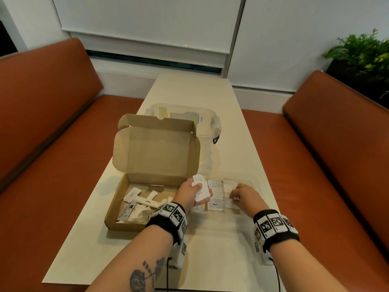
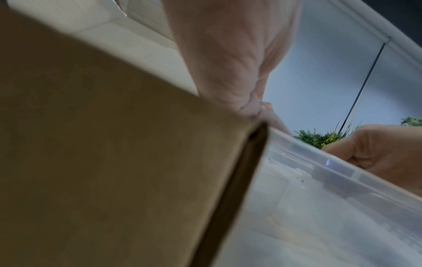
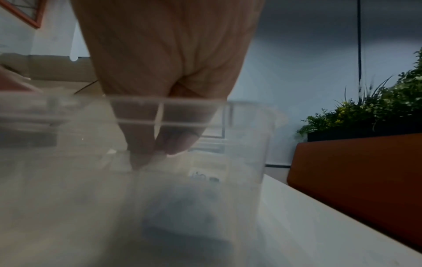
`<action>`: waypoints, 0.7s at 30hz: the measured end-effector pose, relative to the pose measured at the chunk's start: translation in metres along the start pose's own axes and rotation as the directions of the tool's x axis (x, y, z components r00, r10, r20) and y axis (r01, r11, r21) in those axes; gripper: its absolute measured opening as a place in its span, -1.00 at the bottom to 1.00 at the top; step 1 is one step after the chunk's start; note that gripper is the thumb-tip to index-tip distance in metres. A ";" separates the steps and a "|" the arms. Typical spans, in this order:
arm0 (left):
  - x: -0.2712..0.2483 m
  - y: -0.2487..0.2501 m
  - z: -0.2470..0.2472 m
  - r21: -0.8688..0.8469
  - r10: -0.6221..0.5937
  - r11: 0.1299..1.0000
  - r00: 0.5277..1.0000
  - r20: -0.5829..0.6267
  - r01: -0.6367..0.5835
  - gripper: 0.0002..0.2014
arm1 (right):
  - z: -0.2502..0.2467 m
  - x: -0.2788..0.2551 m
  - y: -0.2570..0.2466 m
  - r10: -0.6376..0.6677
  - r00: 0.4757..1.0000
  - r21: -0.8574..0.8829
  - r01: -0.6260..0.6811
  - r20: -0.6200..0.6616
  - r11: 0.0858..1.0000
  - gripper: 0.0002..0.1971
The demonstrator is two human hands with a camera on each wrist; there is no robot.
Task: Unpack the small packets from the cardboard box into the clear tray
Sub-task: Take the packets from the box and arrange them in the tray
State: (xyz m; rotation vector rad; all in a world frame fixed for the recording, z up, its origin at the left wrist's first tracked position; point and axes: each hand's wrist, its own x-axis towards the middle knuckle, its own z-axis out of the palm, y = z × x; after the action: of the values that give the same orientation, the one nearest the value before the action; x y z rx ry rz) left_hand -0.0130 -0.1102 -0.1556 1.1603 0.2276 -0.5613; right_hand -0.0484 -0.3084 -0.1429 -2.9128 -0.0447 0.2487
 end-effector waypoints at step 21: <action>0.000 0.000 0.001 0.032 0.013 0.999 1.000 -0.002 -0.013 -0.76 | 0.009 -0.001 -0.009 0.001 0.999 0.035 0.001 -0.053 0.999 -0.82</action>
State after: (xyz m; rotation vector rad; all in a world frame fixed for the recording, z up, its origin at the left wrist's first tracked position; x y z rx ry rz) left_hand -0.0136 -0.1108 -0.1552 1.1927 0.2135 -0.5542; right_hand -0.0515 -0.2979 -0.1496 -2.8833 -0.0310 0.1697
